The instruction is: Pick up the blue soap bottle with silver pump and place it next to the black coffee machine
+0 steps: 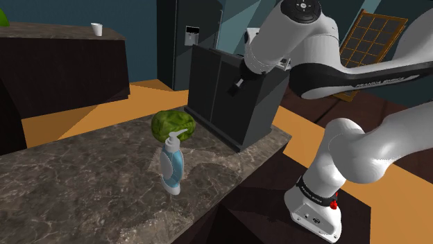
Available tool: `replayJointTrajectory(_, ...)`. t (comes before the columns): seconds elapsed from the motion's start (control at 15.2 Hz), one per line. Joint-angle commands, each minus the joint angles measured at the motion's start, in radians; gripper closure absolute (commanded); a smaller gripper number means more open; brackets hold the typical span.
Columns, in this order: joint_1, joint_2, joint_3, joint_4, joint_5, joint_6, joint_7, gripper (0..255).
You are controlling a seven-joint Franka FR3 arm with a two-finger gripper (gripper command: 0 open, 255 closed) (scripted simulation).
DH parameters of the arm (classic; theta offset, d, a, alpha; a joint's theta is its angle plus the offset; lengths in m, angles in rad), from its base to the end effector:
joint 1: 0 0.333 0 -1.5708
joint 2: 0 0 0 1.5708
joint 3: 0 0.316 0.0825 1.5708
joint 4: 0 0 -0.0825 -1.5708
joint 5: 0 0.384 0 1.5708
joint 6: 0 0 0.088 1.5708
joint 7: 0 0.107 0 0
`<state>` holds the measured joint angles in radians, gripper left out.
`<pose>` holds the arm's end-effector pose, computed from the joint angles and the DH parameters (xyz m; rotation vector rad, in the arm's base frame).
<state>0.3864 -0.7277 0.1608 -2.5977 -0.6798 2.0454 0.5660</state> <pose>0.3160 0.1576 0.5116 2.4924 0.2791 0.6612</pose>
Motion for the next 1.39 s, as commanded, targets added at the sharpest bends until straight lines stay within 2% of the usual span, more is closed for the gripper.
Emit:
replayJointTrajectory(0.0,0.018,0.026,0.020,-0.008,0.031,0.024,0.049,0)
replayJointTrajectory(0.73,0.080,0.252,0.125,0.020,0.142,0.214,0.311,0)
replayJointTrajectory(1.32,0.102,0.479,0.226,0.129,0.160,0.361,0.525,0)
